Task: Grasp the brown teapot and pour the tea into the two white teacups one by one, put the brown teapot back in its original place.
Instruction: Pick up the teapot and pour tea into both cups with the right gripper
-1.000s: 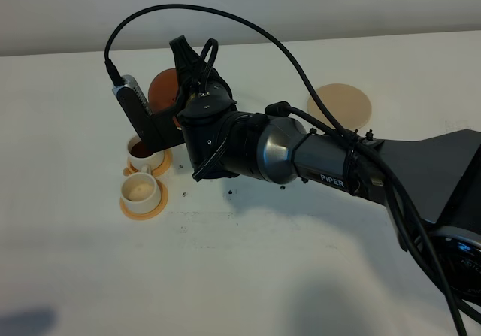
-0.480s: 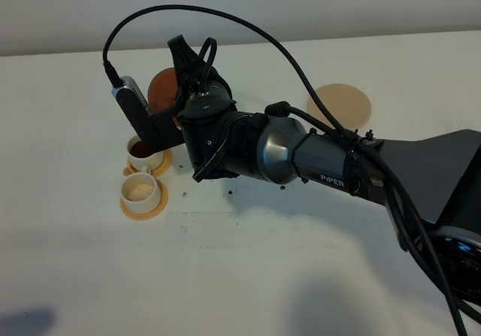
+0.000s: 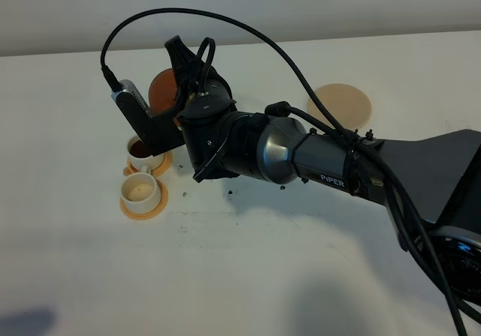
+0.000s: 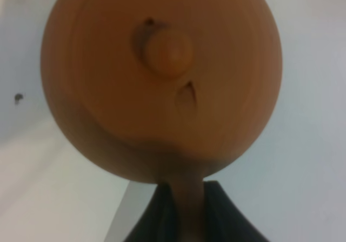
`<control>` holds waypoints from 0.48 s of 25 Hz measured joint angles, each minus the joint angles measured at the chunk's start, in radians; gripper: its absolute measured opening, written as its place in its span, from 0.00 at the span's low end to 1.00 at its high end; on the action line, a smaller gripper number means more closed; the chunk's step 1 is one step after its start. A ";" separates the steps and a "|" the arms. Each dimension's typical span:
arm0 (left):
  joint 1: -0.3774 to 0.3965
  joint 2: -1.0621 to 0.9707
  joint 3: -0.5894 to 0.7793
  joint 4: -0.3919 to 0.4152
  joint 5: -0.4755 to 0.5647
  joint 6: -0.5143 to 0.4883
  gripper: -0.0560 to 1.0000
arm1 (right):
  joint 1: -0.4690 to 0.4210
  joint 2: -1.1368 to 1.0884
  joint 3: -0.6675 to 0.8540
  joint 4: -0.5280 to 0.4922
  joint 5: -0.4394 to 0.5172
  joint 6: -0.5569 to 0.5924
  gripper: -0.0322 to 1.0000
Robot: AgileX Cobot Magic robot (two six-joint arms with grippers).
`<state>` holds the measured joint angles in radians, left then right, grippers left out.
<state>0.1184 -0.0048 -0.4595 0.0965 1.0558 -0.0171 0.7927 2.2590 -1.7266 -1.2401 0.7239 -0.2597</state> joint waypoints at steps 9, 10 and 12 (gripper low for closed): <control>0.000 0.000 0.000 0.000 0.000 0.001 0.31 | 0.000 0.000 0.000 -0.013 -0.007 0.000 0.12; 0.000 0.000 0.000 0.000 0.000 0.001 0.31 | 0.000 0.000 0.000 -0.013 -0.007 0.000 0.12; 0.000 0.000 0.000 0.000 0.000 0.001 0.31 | 0.000 0.000 0.000 0.004 -0.008 0.007 0.12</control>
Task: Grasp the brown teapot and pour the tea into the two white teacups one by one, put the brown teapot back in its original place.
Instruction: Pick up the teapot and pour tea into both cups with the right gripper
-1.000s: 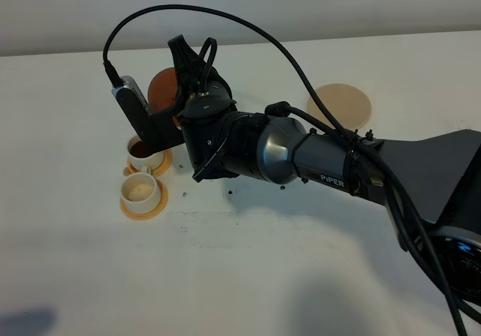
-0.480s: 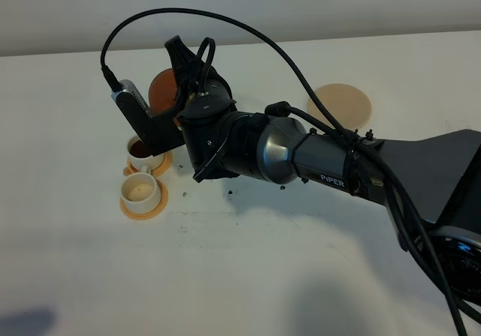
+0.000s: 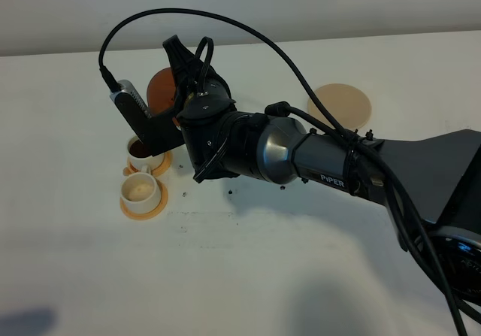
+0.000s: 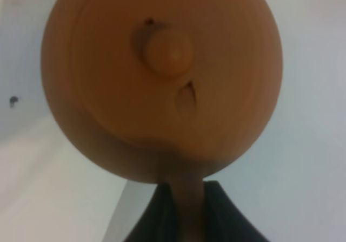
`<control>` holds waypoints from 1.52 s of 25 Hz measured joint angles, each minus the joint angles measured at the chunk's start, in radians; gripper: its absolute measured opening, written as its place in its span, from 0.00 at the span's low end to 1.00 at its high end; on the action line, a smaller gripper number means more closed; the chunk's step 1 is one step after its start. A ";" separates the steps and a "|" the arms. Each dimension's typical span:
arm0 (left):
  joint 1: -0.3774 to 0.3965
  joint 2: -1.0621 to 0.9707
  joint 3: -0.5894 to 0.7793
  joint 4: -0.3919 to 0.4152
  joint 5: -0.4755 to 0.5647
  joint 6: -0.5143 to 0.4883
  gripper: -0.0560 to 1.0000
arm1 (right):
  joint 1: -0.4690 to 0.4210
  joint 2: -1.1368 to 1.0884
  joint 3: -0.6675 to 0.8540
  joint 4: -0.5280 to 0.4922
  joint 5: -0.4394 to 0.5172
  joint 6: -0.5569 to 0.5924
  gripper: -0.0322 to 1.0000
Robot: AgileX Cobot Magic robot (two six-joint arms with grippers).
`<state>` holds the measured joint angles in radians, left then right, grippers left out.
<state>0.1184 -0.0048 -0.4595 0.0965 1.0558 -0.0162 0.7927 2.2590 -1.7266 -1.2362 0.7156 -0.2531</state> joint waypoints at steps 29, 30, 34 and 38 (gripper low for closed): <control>0.000 0.000 0.000 -0.001 0.001 0.000 0.31 | -0.150 -0.033 -0.182 0.980 0.163 0.218 0.12; 0.000 0.000 0.000 -0.001 0.001 0.000 0.31 | -0.155 -0.025 -0.182 1.002 0.162 0.218 0.12; 0.000 0.000 0.000 -0.001 0.001 -0.001 0.31 | -0.160 0.019 -0.183 1.065 0.161 0.219 0.12; 0.000 0.000 0.000 -0.001 0.001 -0.001 0.31 | -0.161 0.050 -0.183 1.106 0.155 0.219 0.12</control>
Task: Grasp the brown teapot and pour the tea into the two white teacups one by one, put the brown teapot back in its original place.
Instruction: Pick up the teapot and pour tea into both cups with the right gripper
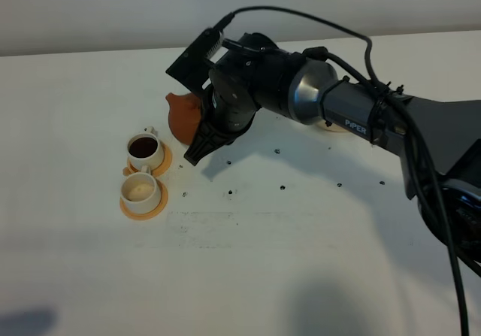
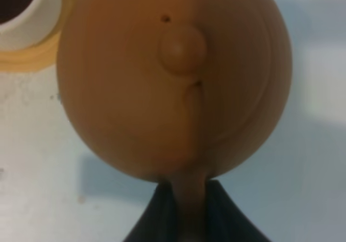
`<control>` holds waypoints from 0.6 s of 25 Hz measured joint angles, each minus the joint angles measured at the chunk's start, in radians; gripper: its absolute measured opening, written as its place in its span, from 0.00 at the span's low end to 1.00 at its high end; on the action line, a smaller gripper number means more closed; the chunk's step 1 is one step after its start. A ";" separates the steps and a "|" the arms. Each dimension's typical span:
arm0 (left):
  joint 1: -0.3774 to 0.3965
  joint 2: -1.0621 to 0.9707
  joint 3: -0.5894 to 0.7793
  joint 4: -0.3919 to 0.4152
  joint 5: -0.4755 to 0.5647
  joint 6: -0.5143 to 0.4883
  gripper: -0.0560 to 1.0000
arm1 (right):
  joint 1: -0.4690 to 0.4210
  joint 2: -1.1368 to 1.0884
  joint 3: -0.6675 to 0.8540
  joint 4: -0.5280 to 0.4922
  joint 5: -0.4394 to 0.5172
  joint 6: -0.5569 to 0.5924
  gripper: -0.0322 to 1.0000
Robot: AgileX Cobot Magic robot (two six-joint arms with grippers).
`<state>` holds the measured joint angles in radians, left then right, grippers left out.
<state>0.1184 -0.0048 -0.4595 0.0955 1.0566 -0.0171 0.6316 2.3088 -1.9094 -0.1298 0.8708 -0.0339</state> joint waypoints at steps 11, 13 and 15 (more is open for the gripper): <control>0.000 0.000 0.000 -0.001 0.000 0.000 0.31 | 0.007 0.007 0.000 0.010 0.034 -0.038 0.12; 0.000 0.000 0.000 -0.001 0.000 0.000 0.31 | 0.018 -0.013 0.000 -0.019 0.058 -0.043 0.12; 0.000 0.000 0.000 -0.001 0.000 0.000 0.31 | 0.025 -0.036 0.000 -0.039 0.077 -0.051 0.12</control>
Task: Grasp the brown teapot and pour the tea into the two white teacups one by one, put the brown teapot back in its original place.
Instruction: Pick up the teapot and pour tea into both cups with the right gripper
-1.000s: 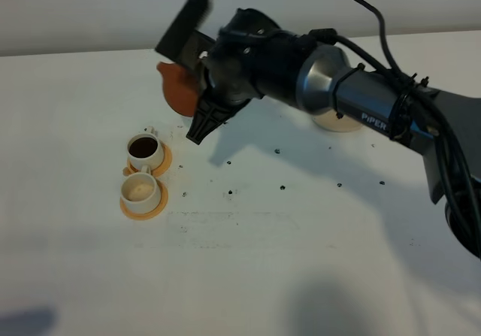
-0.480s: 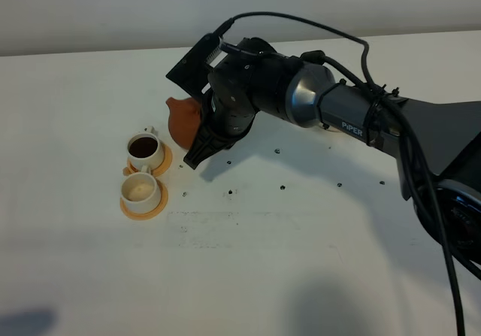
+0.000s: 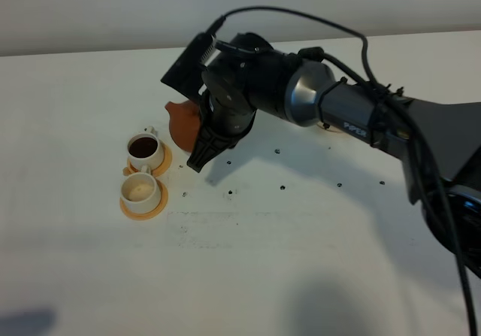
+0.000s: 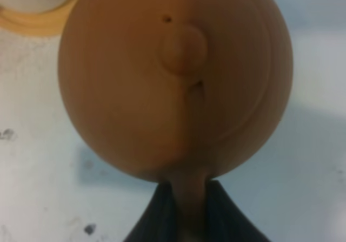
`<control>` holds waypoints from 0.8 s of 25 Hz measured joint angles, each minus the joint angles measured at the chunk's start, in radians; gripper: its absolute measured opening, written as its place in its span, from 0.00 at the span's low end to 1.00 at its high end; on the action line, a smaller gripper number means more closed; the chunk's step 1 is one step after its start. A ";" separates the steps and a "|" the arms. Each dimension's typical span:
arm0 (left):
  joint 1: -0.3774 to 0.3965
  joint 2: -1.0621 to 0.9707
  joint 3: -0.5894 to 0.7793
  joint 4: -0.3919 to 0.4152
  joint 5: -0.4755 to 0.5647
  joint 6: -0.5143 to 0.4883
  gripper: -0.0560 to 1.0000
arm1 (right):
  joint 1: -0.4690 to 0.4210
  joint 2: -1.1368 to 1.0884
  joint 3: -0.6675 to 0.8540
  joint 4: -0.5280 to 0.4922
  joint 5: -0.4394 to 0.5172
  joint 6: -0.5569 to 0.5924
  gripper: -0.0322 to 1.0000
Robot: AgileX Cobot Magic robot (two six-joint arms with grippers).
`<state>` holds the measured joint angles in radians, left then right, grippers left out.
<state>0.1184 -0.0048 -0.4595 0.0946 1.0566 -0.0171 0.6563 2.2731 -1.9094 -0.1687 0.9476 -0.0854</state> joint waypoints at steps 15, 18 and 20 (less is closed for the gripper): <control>0.000 0.000 0.000 0.000 0.000 0.001 0.31 | 0.037 -0.128 0.000 -0.029 0.112 -0.044 0.12; 0.000 0.000 0.000 0.000 0.000 0.001 0.31 | 0.036 -0.128 0.000 -0.006 0.133 -0.044 0.12; 0.000 0.000 0.000 0.000 0.000 0.001 0.31 | 0.036 -0.128 0.000 -0.003 0.141 -0.045 0.12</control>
<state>0.1184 -0.0048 -0.4595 0.0946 1.0566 -0.0162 0.6920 2.1456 -1.9094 -0.1717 1.0883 -0.1299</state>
